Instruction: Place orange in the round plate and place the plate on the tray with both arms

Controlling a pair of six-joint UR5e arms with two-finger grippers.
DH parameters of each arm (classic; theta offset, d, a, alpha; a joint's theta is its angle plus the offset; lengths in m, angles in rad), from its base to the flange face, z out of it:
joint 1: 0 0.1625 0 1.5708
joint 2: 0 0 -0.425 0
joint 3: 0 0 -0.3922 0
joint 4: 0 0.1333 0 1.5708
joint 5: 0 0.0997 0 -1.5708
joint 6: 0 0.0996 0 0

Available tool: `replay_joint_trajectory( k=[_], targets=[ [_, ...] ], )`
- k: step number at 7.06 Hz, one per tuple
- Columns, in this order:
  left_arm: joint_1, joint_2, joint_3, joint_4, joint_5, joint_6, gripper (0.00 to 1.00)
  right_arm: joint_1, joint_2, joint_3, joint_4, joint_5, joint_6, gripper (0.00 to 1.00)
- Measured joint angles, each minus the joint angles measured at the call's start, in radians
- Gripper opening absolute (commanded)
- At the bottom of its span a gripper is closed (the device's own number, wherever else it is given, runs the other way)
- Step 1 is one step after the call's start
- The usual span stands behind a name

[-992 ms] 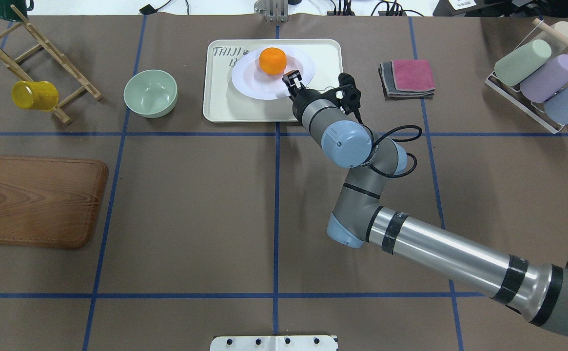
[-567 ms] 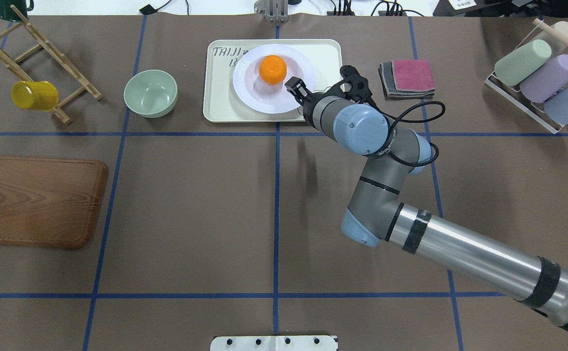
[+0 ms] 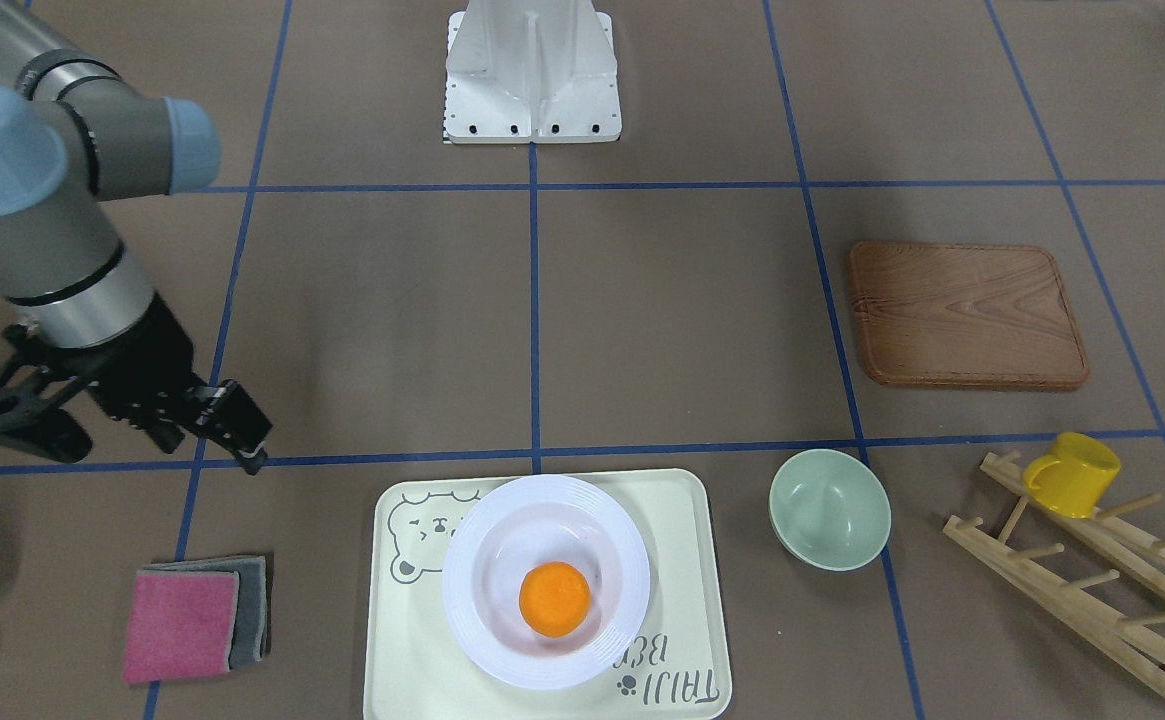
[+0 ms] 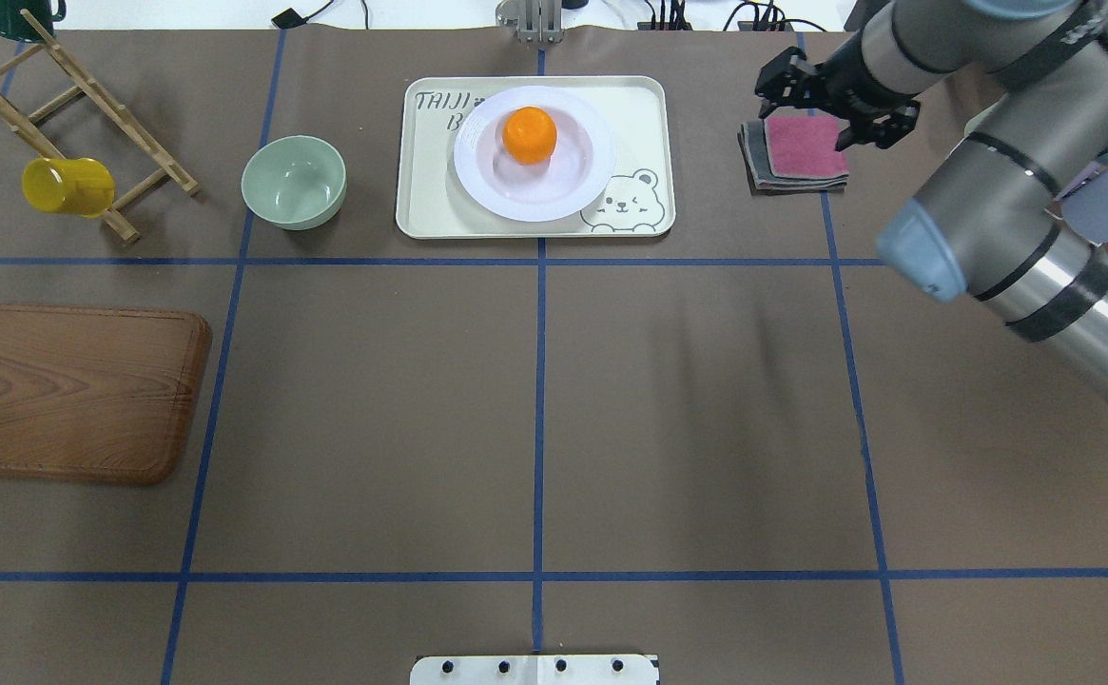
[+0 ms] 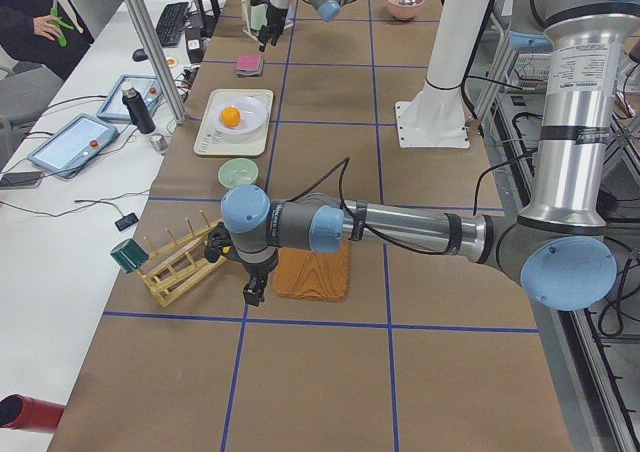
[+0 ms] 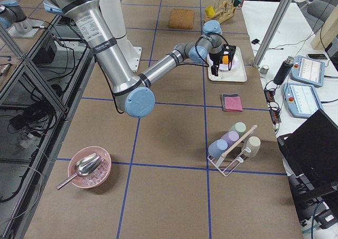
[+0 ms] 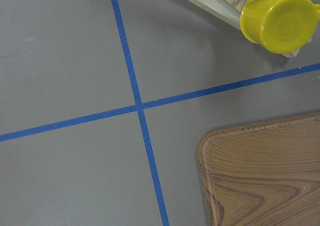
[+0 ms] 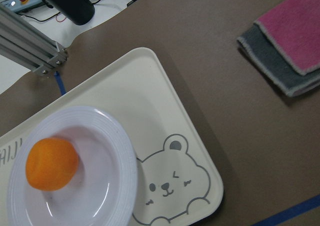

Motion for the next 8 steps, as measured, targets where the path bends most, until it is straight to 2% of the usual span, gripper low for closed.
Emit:
replay_joint_trajectory(
  k=[2,4,6,8],
  targets=[
    [-0.037,0.040,-0.104,0.063,-0.007,0.000,1.00,0.173,-0.104,0.001,-0.079,0.102,-0.378,1.00],
    [-0.045,0.054,-0.141,0.067,-0.005,0.001,1.00,0.329,-0.234,-0.014,-0.111,0.129,-0.737,1.00],
    [-0.045,0.058,-0.146,0.068,-0.009,0.001,1.00,0.462,-0.382,-0.018,-0.118,0.202,-0.995,1.00],
    [-0.045,0.059,-0.144,0.066,-0.005,0.000,1.00,0.534,-0.500,-0.018,-0.120,0.227,-1.120,1.00]
  ],
)
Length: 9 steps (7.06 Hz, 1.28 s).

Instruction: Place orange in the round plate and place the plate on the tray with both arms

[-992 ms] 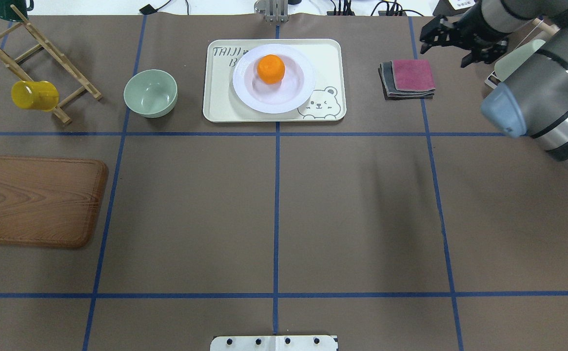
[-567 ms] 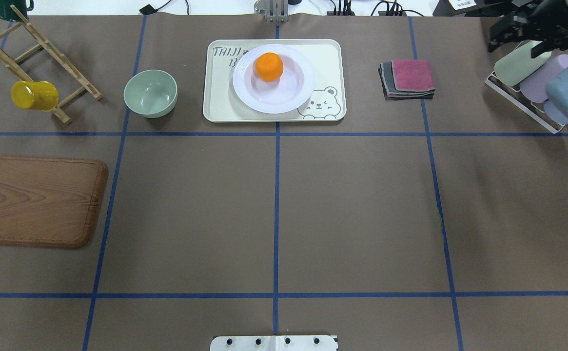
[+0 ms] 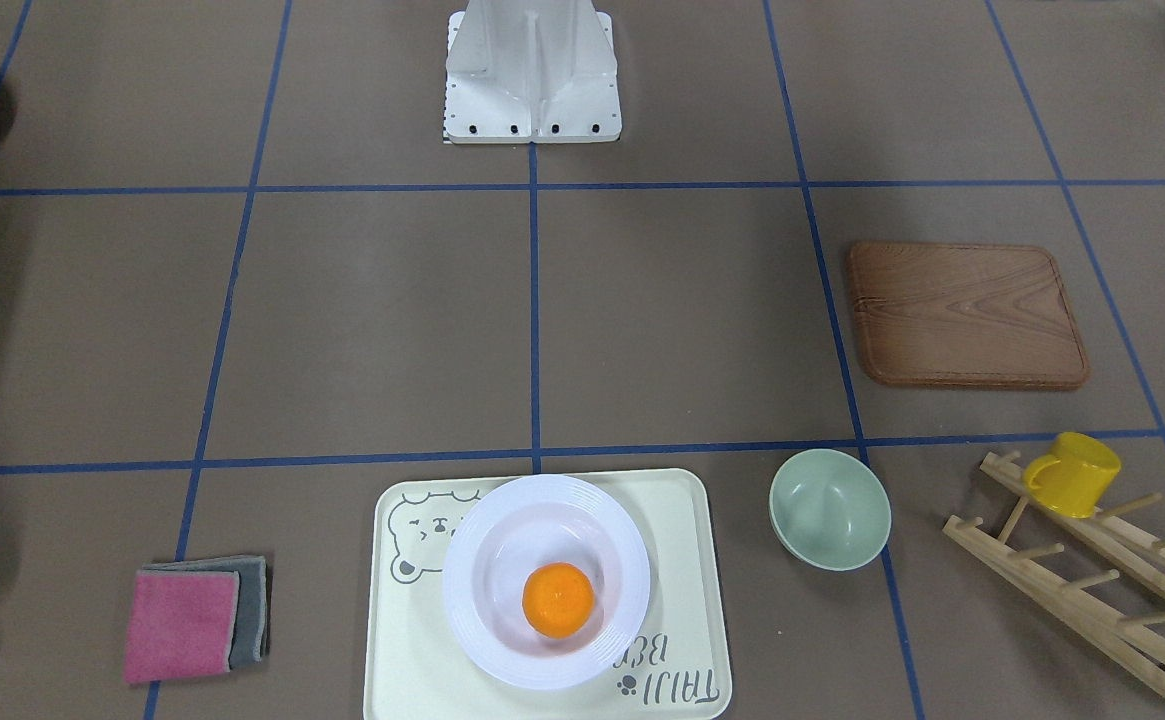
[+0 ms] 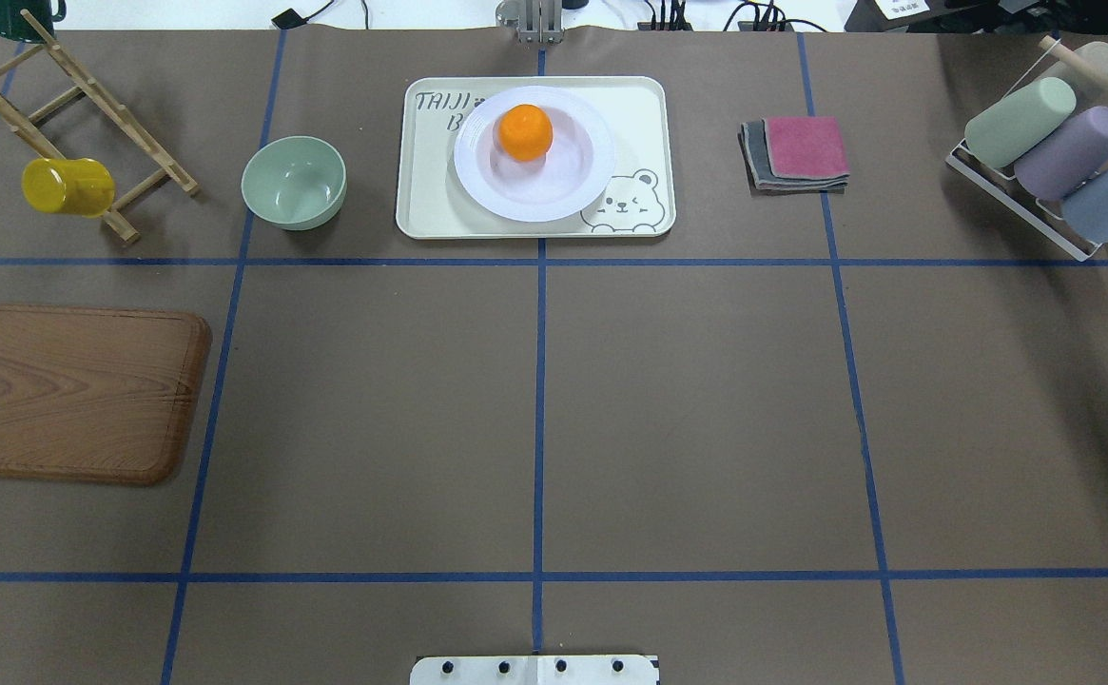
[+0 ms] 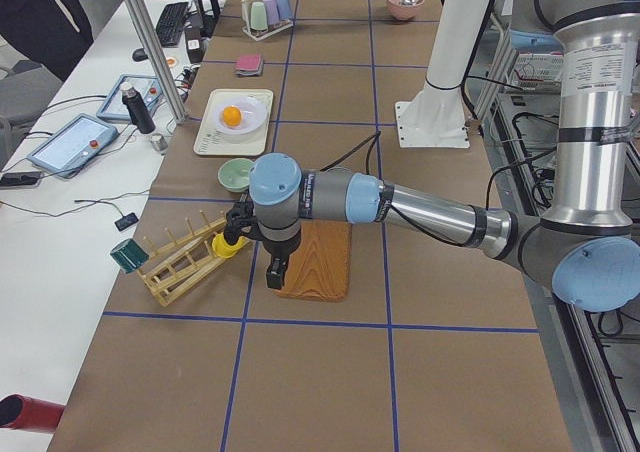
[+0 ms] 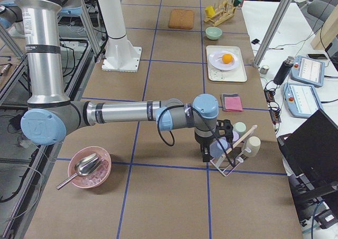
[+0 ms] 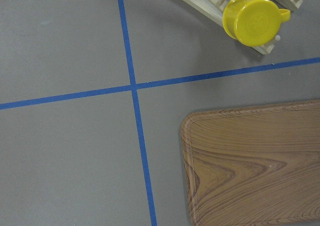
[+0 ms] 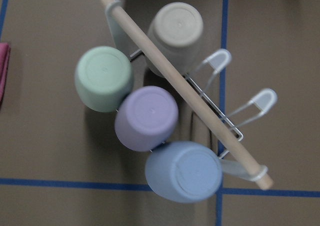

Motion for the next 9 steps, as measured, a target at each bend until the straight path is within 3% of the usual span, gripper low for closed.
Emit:
replay_joint_trajectory(
  k=[3,9],
  targets=[
    [-0.001,0.003,-0.002,0.000,0.001,0.001,1.00,0.024,-0.071,0.003,0.004,0.003,-0.019,1.00],
    [-0.001,0.008,-0.005,0.000,0.002,0.000,1.00,0.024,-0.075,0.012,0.011,0.006,-0.006,1.00]
  ],
)
